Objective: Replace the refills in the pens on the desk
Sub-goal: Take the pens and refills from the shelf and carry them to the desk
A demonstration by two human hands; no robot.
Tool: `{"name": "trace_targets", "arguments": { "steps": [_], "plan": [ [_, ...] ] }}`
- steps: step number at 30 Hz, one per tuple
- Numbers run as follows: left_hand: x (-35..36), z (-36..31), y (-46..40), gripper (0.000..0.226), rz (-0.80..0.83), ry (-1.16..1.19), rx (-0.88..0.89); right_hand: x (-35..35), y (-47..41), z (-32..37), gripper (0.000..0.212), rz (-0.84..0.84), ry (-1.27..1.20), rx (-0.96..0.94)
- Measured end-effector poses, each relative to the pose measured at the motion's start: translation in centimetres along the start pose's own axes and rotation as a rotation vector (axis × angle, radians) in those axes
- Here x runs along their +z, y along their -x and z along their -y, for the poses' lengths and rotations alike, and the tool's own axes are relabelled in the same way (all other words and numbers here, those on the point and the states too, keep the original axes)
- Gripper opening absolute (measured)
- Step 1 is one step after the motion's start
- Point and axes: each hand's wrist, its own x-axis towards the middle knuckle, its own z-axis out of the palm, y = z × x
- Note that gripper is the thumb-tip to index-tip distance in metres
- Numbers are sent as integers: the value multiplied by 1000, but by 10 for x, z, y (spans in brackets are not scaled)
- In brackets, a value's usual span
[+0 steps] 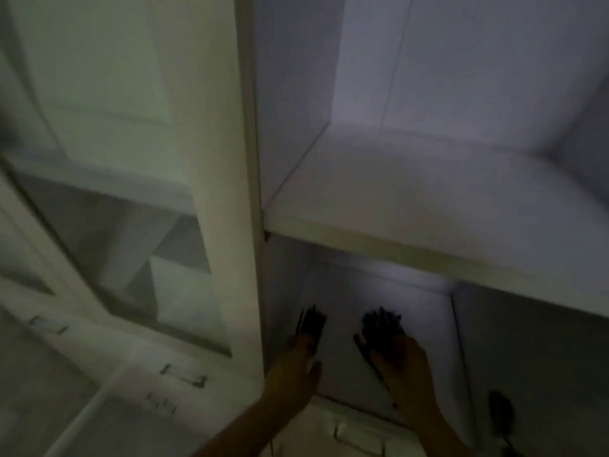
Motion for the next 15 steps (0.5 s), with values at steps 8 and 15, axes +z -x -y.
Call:
{"name": "trace_targets", "arguments": {
  "steps": [8,15],
  "plan": [
    [26,1,-49,61,61,-344,-127,0,-29,-13,96,0,327,61],
    [37,-9,-69,92,120,-639,-317,9,-56,-31,151,166,686,301]
  ]
}}
